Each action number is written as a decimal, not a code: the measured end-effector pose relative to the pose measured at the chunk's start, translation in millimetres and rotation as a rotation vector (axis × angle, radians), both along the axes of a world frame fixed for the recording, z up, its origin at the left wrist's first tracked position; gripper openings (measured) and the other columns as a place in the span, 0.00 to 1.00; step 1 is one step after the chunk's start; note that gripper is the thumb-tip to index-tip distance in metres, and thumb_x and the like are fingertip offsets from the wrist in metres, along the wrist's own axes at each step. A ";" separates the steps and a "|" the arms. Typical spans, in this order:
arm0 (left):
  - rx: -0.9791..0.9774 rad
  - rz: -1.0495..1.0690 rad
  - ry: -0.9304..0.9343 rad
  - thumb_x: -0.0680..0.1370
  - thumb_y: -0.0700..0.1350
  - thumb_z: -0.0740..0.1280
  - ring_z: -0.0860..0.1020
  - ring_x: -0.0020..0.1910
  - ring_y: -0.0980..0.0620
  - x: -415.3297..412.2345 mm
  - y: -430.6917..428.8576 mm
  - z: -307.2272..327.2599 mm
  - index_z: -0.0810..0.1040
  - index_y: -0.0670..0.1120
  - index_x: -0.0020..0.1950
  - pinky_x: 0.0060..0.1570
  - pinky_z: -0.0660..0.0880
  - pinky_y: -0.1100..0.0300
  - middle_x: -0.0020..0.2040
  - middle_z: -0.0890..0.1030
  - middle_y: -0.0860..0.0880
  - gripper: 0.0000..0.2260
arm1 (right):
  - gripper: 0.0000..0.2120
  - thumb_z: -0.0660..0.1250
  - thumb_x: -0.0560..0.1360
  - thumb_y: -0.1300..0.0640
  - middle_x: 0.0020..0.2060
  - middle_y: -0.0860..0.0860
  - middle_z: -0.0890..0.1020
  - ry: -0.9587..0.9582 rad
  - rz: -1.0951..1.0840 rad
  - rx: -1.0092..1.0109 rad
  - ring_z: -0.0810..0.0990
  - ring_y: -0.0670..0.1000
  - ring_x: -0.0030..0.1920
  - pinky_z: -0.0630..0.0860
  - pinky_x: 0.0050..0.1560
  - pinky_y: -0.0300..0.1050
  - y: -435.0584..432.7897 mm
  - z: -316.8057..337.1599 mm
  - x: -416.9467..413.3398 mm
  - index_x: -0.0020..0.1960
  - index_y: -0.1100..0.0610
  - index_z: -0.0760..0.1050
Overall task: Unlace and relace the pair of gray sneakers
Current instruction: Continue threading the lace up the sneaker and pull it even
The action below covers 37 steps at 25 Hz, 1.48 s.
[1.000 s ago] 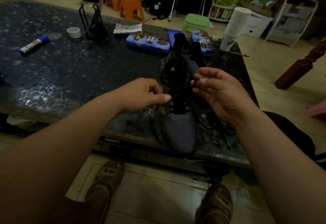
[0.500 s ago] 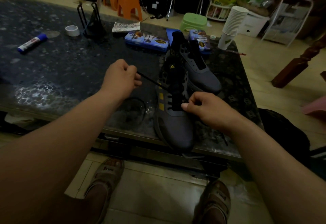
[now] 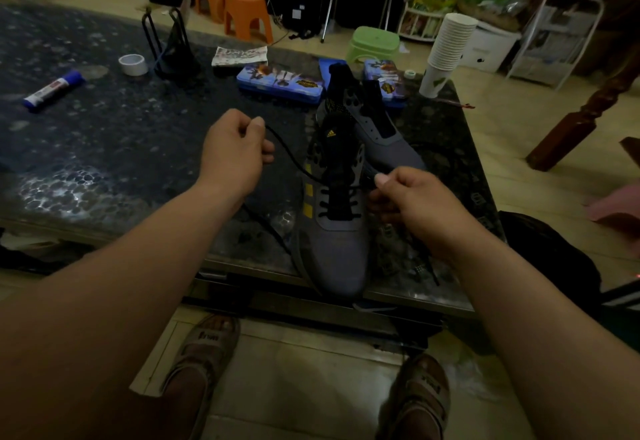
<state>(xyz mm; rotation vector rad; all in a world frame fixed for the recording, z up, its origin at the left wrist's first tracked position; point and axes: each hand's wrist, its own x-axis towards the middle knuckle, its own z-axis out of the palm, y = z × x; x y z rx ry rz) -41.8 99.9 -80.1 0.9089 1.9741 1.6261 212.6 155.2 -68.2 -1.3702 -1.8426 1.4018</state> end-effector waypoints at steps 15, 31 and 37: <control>0.145 0.209 -0.383 0.87 0.46 0.55 0.87 0.41 0.45 -22.3 -7.2 -3.1 0.67 0.48 0.50 0.44 0.85 0.51 0.48 0.82 0.41 0.08 | 0.13 0.56 0.88 0.52 0.53 0.59 0.85 0.095 0.047 -0.211 0.87 0.56 0.51 0.83 0.57 0.55 -11.7 -0.9 -18.5 0.55 0.61 0.74; -0.080 -0.534 0.690 0.83 0.52 0.68 0.72 0.33 0.61 10.1 -31.3 66.6 0.79 0.51 0.48 0.37 0.69 0.58 0.36 0.77 0.54 0.07 | 0.06 0.67 0.81 0.59 0.39 0.52 0.85 0.004 0.200 0.342 0.84 0.45 0.39 0.79 0.48 0.51 -10.5 52.1 -44.2 0.56 0.55 0.81; -0.118 -0.321 0.437 0.83 0.58 0.64 0.77 0.37 0.54 -28.2 -34.7 61.5 0.77 0.46 0.44 0.42 0.73 0.57 0.37 0.80 0.48 0.17 | 0.07 0.63 0.80 0.64 0.34 0.56 0.78 0.191 0.021 0.138 0.82 0.48 0.36 0.77 0.48 0.46 -3.8 58.7 -15.1 0.48 0.62 0.79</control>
